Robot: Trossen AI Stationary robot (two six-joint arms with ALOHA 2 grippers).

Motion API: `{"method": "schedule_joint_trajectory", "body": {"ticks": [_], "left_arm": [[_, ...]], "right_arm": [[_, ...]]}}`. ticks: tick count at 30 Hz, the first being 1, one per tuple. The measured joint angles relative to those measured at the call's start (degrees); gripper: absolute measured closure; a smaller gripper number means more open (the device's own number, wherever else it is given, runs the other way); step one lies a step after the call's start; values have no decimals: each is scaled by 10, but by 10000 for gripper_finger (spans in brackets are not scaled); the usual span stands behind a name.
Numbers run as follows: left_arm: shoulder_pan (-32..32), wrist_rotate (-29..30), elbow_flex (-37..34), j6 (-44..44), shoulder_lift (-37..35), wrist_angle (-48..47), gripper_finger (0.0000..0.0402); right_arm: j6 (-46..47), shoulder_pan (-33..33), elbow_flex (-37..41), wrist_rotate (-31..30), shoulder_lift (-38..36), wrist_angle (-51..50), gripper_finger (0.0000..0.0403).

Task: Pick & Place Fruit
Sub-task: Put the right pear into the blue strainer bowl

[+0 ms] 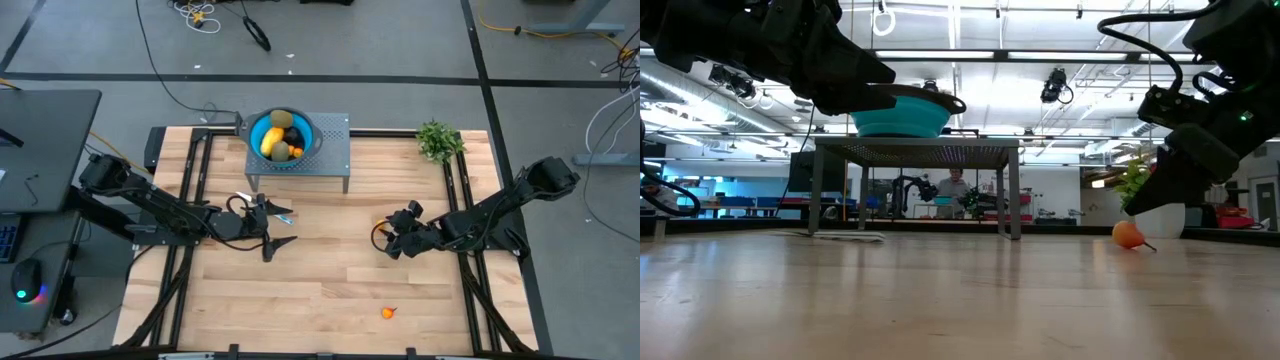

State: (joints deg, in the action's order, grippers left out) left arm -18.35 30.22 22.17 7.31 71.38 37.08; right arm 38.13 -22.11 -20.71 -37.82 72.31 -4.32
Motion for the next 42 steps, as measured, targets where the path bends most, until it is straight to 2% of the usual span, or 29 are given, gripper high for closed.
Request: {"method": "schedule_joint_trajectory", "body": {"ticks": [26,42], "left_arm": [[0,-4,0,-41,0,29,29],[0,-3,0,-37,0,28,29]], "right_arm": [[6,0,0,10,0,5,178],[36,0,0,-10,79,44,179]]}}
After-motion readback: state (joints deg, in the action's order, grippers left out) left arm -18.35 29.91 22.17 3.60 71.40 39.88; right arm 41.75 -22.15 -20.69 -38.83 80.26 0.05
